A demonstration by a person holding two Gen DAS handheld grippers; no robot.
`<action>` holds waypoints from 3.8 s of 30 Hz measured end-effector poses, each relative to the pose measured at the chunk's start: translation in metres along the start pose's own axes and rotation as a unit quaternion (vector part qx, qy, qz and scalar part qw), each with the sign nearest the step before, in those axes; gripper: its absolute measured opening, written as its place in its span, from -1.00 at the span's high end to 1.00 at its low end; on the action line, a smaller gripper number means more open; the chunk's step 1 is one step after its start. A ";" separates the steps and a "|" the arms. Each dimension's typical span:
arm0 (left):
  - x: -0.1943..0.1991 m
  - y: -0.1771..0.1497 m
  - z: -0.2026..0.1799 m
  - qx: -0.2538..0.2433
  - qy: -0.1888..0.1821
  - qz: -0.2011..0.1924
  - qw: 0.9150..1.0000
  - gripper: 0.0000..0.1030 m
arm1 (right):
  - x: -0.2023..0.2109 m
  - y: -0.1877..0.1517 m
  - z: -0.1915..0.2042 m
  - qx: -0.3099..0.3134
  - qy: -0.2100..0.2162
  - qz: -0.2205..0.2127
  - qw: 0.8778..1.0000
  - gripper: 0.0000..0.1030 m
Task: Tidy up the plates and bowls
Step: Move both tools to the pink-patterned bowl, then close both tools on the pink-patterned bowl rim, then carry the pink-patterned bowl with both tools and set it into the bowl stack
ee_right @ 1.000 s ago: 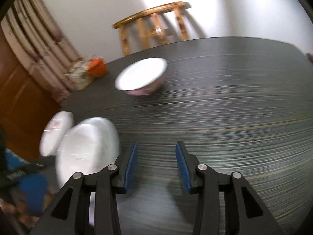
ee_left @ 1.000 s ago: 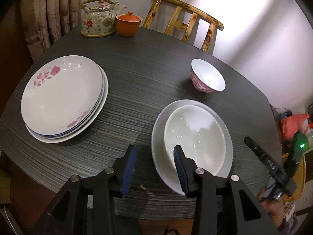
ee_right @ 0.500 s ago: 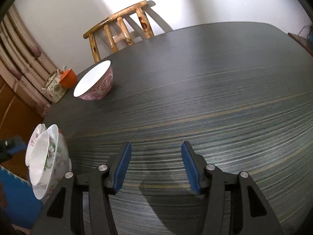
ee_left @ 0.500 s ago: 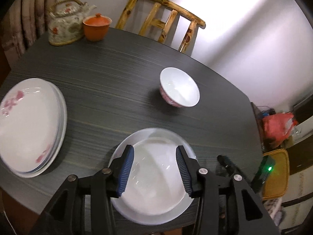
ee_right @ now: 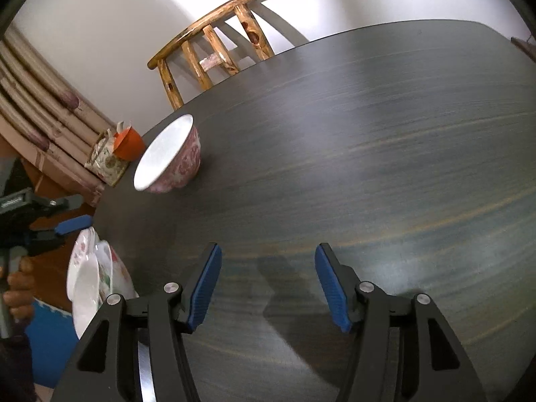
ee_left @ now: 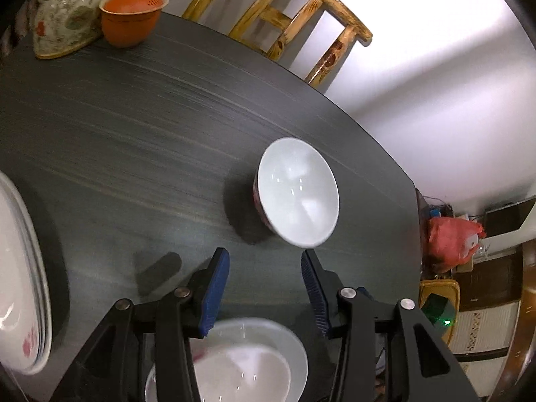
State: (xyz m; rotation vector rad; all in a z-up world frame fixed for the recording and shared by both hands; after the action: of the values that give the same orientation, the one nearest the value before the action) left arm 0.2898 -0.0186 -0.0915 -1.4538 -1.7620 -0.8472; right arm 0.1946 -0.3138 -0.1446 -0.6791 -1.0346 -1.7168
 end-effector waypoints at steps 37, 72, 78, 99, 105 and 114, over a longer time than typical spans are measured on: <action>-0.058 0.056 -0.006 -0.061 0.043 0.023 0.997 0.85 | -0.087 0.127 0.085 0.041 0.018 0.102 0.994 0.81; 0.047 -0.142 0.038 -0.041 0.051 -0.025 0.998 0.85 | 0.002 -0.035 0.161 0.067 0.094 0.119 0.986 0.78; 0.037 -0.148 0.042 -0.034 0.054 -0.020 0.998 0.85 | -0.005 -0.045 0.162 0.077 0.070 0.123 0.987 0.78; 0.040 -0.155 0.024 -0.079 0.114 -0.035 0.990 0.65 | -0.013 -0.051 0.160 0.067 0.058 0.130 0.988 0.78; 0.045 -0.157 0.015 -0.092 0.146 -0.050 0.984 0.20 | -0.013 -0.051 0.160 0.067 0.057 0.129 0.988 0.79; 0.053 -0.158 0.027 -0.084 0.142 -0.061 0.984 0.20 | -0.008 -0.049 0.158 0.062 0.066 0.126 0.988 0.78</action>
State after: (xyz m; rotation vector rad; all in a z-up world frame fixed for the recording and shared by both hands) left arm 0.1238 0.0068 -0.0707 -1.2638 -1.6073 -1.2281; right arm 0.1481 -0.1637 -0.0915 -0.5806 -0.9134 -1.4459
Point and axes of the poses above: each gripper's, at about its wrist camera, not at the fingertips, and x roughly against the way its jaws point, z to its left, y to its top, the point moved 5 cm from there along -x, roughly the way its jaws point, and after that the axes turned 11 degrees about z, right-handed, at the moved point
